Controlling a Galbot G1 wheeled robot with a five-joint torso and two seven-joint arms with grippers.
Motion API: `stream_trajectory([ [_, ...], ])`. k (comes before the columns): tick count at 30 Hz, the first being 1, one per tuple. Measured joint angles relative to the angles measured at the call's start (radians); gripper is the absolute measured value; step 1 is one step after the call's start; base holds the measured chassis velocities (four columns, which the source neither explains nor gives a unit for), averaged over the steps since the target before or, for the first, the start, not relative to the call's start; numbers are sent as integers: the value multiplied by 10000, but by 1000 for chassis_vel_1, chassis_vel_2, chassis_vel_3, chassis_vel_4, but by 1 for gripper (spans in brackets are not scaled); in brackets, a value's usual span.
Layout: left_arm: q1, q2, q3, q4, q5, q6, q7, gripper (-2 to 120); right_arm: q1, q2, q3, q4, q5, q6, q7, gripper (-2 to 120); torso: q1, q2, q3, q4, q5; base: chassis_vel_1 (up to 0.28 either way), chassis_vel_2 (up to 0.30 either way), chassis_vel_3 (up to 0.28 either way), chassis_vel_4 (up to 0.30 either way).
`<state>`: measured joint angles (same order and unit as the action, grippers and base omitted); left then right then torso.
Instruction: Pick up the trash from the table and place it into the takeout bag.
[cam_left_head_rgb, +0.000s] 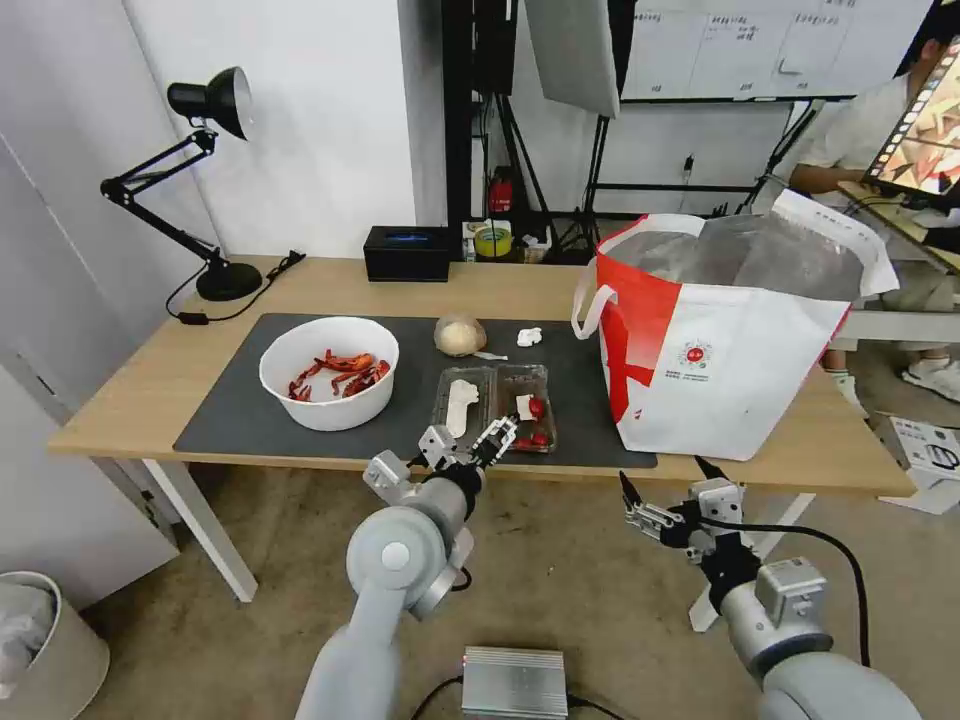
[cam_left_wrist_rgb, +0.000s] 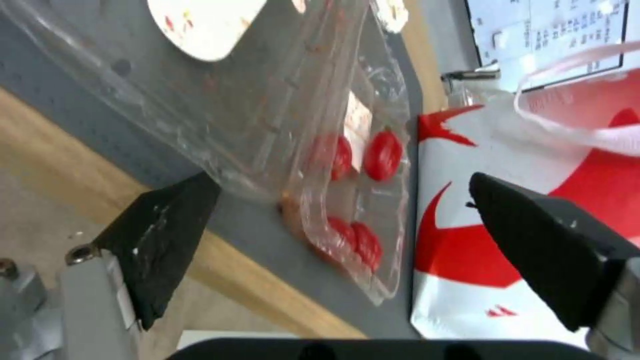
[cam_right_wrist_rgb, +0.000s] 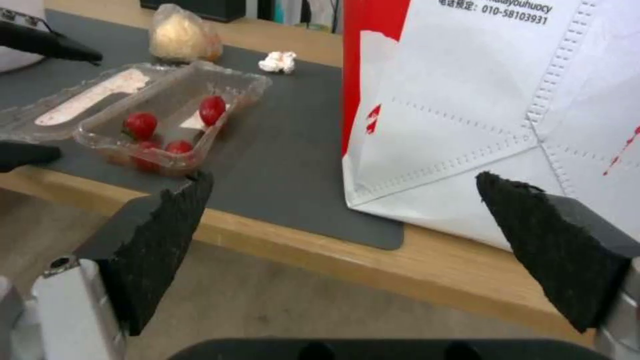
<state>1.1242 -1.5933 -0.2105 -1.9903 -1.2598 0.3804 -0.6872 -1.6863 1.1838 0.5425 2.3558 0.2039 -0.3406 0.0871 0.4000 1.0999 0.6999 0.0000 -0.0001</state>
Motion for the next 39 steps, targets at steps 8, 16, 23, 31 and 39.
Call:
stream_trajectory([
  [8, 15, 0, -198, -61, 7, -164, -109, 100, -49, 75, -103, -34, -87, 50, -15, 100, 0, 1, 0, 1, 1, 0, 0, 0, 0],
  [16, 161, 4, -259, -324, 4, -285, -56, 100, -100, 183, -218, -81, -273, 64, -51, 100, 0, 1, 1, 1, 0, 0, 0, 0, 0],
  [23, 256, 6, -302, -480, 8, -476, 203, 100, -128, 242, -240, -97, -334, 89, -61, 100, 0, 1, 1, 0, 0, 0, 0, 0, 0],
  [31, 359, 10, -323, -734, 15, -535, 343, 100, -152, 290, -252, -79, -379, 96, -69, 100, 0, 1, 1, 0, 0, 0, 0, 0, 0],
  [39, 476, 13, -231, -986, 93, -557, 696, 100, -198, 323, -253, -41, -443, 128, -76, 100, 0, 1, 1, 0, 1, 0, 0, 0, 0],
])
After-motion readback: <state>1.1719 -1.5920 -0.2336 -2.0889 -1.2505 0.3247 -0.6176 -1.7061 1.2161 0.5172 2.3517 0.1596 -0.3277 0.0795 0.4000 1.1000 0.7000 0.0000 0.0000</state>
